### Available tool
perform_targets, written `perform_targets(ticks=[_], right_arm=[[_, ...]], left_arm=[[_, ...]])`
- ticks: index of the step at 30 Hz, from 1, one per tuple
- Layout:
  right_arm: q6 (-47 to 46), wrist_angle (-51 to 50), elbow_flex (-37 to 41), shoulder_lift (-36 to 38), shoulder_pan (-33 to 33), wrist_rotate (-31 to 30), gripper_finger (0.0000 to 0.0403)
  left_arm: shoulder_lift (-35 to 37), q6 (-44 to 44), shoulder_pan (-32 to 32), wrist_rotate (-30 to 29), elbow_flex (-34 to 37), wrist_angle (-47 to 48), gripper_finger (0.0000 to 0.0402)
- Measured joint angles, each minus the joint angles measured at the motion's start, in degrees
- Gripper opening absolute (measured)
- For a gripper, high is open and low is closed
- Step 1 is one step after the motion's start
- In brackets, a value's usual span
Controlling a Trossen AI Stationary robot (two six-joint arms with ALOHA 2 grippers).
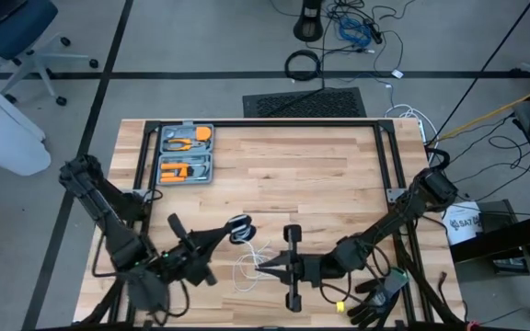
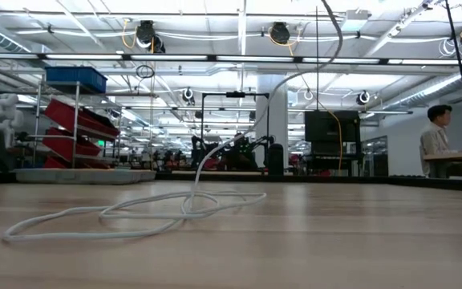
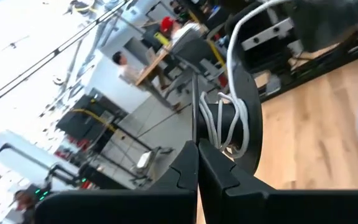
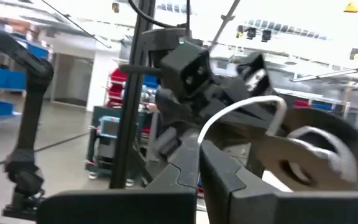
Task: Coil cords
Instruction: Uncoil the white wire from the spool
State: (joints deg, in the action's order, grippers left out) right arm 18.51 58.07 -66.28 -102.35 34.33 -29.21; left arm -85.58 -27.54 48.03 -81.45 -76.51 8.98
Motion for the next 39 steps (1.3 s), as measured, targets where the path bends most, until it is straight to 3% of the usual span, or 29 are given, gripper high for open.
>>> perform_targets(ticks=[9, 17, 25, 30, 39], right_arm=[[-6.69, -6.86, 0.00, -0.40, -3.42, 2.62, 0.0000], [-7.93, -7.61, 0.01, -3.13, -5.01, 1.93, 0.0000], [-10.23, -15.27, 0.02, -3.32, -5.26, -6.11, 0.0000], [-10.39, -16.96, 0.02, -3.06, -4.82, -7.38, 0.0000], [-11.11, -25.30, 0.02, -0.50, -2.67, -13.30, 0.0000]], left_arm=[[-1.14, 0.10, -3.85, -0.11, 0.02, -4.08, 0.0002], [-1.12, -2.51, -2.85, -0.22, 0.00, -13.35, 0.0002], [-1.12, -8.65, 0.79, 0.55, 0.00, -23.20, 0.0002], [-1.12, -12.27, 3.97, 2.18, 0.00, -28.19, 0.0002], [-0.63, -13.38, 8.45, 3.63, -0.02, -28.62, 0.0002]])
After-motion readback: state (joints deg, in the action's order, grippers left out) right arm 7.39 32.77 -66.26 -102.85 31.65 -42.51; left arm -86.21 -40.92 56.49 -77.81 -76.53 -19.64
